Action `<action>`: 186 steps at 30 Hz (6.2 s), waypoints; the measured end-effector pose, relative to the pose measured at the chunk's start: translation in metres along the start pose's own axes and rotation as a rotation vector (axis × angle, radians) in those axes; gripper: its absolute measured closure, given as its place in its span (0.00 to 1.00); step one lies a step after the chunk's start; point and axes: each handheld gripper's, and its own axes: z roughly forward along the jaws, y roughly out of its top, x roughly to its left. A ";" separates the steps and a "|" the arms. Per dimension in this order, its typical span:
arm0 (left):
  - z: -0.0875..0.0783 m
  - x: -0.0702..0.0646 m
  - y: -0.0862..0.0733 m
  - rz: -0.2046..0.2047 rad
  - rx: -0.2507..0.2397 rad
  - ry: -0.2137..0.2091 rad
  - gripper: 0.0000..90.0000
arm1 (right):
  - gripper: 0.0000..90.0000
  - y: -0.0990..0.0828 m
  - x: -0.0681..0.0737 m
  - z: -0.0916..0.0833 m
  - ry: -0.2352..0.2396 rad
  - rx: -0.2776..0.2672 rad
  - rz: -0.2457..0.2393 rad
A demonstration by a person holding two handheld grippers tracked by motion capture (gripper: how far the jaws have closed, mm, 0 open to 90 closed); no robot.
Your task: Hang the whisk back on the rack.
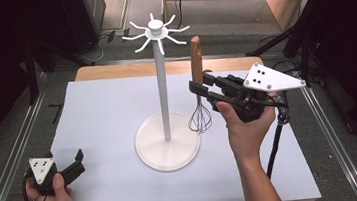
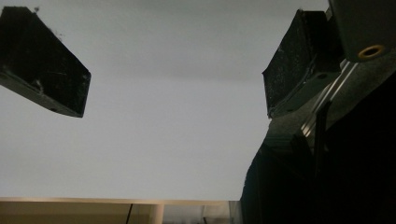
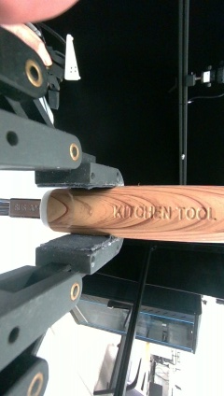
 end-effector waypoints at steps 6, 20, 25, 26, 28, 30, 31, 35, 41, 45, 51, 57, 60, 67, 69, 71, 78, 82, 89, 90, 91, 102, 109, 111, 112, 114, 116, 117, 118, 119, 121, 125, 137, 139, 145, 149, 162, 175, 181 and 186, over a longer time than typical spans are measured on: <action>0.000 0.000 0.000 -0.001 0.000 -0.001 0.09 | 0.78 0.002 0.001 0.002 0.000 0.000 -0.001; 0.000 0.000 0.000 -0.002 0.000 0.000 0.09 | 0.78 0.003 0.001 0.008 0.003 0.005 -0.006; 0.000 0.000 0.000 0.000 0.001 0.000 0.09 | 0.78 0.003 0.001 0.009 0.006 0.003 -0.001; 0.000 0.000 0.000 -0.001 0.001 0.000 0.09 | 0.78 0.003 0.001 0.009 0.007 0.002 -0.001; 0.000 0.000 0.000 -0.002 0.001 0.000 0.09 | 0.78 0.003 0.001 0.009 0.008 0.001 -0.002; 0.000 0.000 0.000 -0.001 0.001 0.000 0.09 | 0.78 0.004 0.001 0.010 0.010 0.002 -0.001; 0.000 0.000 0.000 -0.001 0.001 0.000 0.09 | 0.78 0.004 0.001 0.011 0.011 0.002 -0.004; 0.000 0.000 0.000 -0.002 0.001 0.000 0.09 | 0.78 0.005 0.002 0.012 0.014 0.002 -0.003; 0.000 0.000 0.000 -0.003 0.000 0.000 0.09 | 0.78 0.005 0.003 0.014 0.018 0.005 0.003; 0.000 0.000 0.000 -0.003 0.000 0.000 0.09 | 0.78 0.004 0.002 0.016 0.017 0.004 0.004; 0.000 0.000 0.000 -0.003 0.001 0.000 0.09 | 0.78 0.004 0.001 0.018 0.016 0.000 0.010; 0.000 0.000 0.000 -0.003 0.001 0.000 0.09 | 0.78 0.004 0.002 0.022 0.022 0.002 0.008; 0.000 0.000 0.000 -0.003 0.001 0.000 0.09 | 0.78 0.004 0.002 0.023 0.021 -0.001 0.010; 0.000 0.000 0.000 -0.003 0.001 0.000 0.09 | 0.78 0.003 0.002 0.025 0.018 -0.002 0.015; 0.000 0.000 0.000 -0.003 0.001 0.000 0.09 | 0.78 0.003 0.002 0.026 0.012 -0.003 0.012; 0.000 0.000 0.000 -0.003 0.002 0.000 0.09 | 0.78 0.002 0.002 0.027 0.011 0.000 0.016; 0.000 0.000 0.000 -0.002 0.003 0.000 0.09 | 0.78 0.002 0.003 0.029 0.008 -0.008 0.013; 0.000 0.000 0.000 -0.005 0.003 0.000 0.09 | 0.78 0.001 0.003 0.032 0.007 -0.011 0.012; 0.000 0.001 0.000 -0.005 0.004 0.000 0.09 | 0.78 -0.002 0.003 0.036 0.006 -0.003 0.016; 0.000 0.001 0.000 -0.005 0.003 -0.001 0.09 | 0.78 -0.002 0.003 0.036 0.007 -0.004 0.016; 0.000 0.001 0.000 -0.005 0.003 -0.001 0.09 | 0.78 -0.002 0.003 0.037 0.006 -0.002 0.021; 0.000 0.001 0.000 -0.005 0.002 0.000 0.09 | 0.78 -0.008 0.003 0.037 0.002 -0.018 0.017; 0.000 0.000 0.000 -0.005 0.003 -0.001 0.09 | 0.78 -0.010 0.003 0.039 0.001 -0.029 0.013; 0.000 0.001 0.000 -0.005 0.003 -0.001 0.09 | 0.78 -0.010 0.003 0.039 -0.002 -0.030 0.008; 0.000 0.001 0.000 -0.005 0.002 0.000 0.09 | 0.78 -0.011 0.003 0.039 -0.002 -0.030 0.008; 0.000 0.001 0.000 -0.005 0.002 -0.001 0.09 | 0.78 -0.011 0.003 0.039 -0.003 -0.032 0.007; 0.000 0.000 0.000 -0.005 0.003 0.000 0.09 | 0.78 -0.012 0.003 0.039 -0.004 -0.028 0.005; 0.000 0.000 0.000 -0.005 0.003 0.000 0.09 | 0.78 -0.012 0.003 0.039 -0.005 -0.029 0.006; 0.000 0.000 0.000 -0.006 0.002 -0.001 0.09 | 0.78 -0.012 0.003 0.039 -0.005 -0.029 0.005; 0.000 0.000 0.000 -0.005 0.003 0.000 0.09 | 0.78 -0.012 0.003 0.039 -0.004 -0.028 0.004; 0.000 0.000 0.000 -0.005 0.003 0.000 0.09 | 0.78 -0.012 0.002 0.039 -0.006 -0.028 0.001; 0.000 0.001 0.000 -0.009 0.007 -0.002 0.09 | 0.71 -0.011 0.001 0.035 -0.014 -0.026 0.002; 0.000 0.000 0.000 -0.006 0.003 0.001 0.09 | 0.27 -0.024 -0.007 0.018 -0.171 0.001 0.004; 0.000 0.000 0.000 -0.004 0.002 0.001 0.09 | 0.20 -0.027 -0.009 0.015 -0.193 0.011 0.005; 0.000 0.000 0.000 -0.002 0.002 0.001 0.09 | 0.02 -0.036 -0.014 0.010 -0.229 0.038 0.010; 0.000 0.000 0.000 -0.006 0.003 0.001 0.09 | 0.00 -0.042 -0.015 0.006 -0.267 0.043 -0.002; 0.000 0.000 0.000 -0.005 0.001 0.002 0.09 | 0.00 -0.069 -0.029 -0.011 -0.357 0.079 0.001; 0.000 0.000 0.000 -0.004 -0.002 0.003 0.09 | 0.00 -0.101 -0.047 -0.026 -0.419 0.126 0.034; 0.000 0.000 0.000 -0.003 -0.001 0.004 0.09 | 0.00 -0.117 -0.053 -0.033 -0.447 0.147 0.053; -0.001 0.000 0.000 -0.003 -0.005 0.008 0.09 | 0.00 -0.128 -0.059 -0.039 -0.474 0.159 0.061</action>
